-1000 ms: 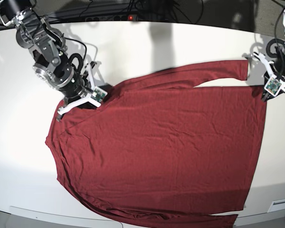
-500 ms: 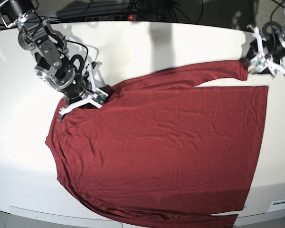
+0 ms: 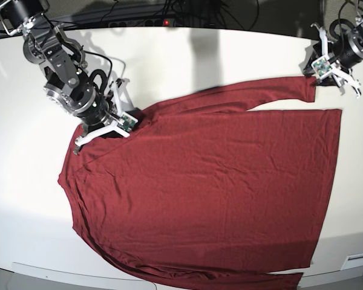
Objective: Fold the T-shirt properly
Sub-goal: 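Lift the grasped shirt edge with both grippers and pull it taut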
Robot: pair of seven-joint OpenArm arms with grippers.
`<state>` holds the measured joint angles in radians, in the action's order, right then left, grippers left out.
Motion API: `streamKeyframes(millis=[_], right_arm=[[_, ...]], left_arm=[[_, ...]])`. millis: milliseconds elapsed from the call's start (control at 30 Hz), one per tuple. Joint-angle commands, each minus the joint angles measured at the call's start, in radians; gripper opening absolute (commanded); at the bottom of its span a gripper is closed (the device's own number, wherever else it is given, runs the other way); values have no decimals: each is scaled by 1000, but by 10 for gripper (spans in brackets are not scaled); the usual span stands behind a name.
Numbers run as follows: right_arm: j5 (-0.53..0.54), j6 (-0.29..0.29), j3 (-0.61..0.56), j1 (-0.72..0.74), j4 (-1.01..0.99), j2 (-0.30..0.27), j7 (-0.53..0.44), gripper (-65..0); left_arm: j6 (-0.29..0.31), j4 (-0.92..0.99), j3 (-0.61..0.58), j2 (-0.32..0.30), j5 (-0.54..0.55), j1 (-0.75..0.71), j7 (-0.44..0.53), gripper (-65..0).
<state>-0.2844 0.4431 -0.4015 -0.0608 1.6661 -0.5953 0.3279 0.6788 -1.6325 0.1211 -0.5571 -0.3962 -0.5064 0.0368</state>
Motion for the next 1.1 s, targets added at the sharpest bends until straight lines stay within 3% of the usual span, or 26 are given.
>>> streamKeyframes(millis=[0, 300, 367, 433, 467, 533, 700, 800, 1067], right_arm=[[2, -9, 8, 16, 14, -11, -13, -650], [1, -9, 8, 16, 14, -12, -5, -650], [1, -9, 8, 16, 14, -12, -5, -650], [2, -9, 8, 16, 14, -12, -5, -650], [2, -9, 8, 16, 14, -12, -5, -650], [2, -9, 8, 16, 14, -12, -4, -650], [1, -9, 8, 28, 14, -13, -4, -650], [2, -9, 8, 60, 14, -14, 7, -650], [9, -9, 8, 97, 11, -13, 14, -650]], left_arm=[[-10, 9, -8, -5, -3, 14, 21, -435], [-42, 106, -134, 11, -137, 93, 5, -436], [-41, 111, -135, 10, -138, 92, -16, -512], [-41, 112, -135, 8, -135, 90, -31, -650], [-42, 112, -135, 7, -126, 91, -34, -650], [-42, 111, -135, -2, -73, 91, -36, -650], [-47, 76, -103, -72, 211, 91, -36, -650], [-119, 59, -32, -92, 350, 92, -37, -650], [-129, 58, 110, -92, 500, 98, -36, -650]])
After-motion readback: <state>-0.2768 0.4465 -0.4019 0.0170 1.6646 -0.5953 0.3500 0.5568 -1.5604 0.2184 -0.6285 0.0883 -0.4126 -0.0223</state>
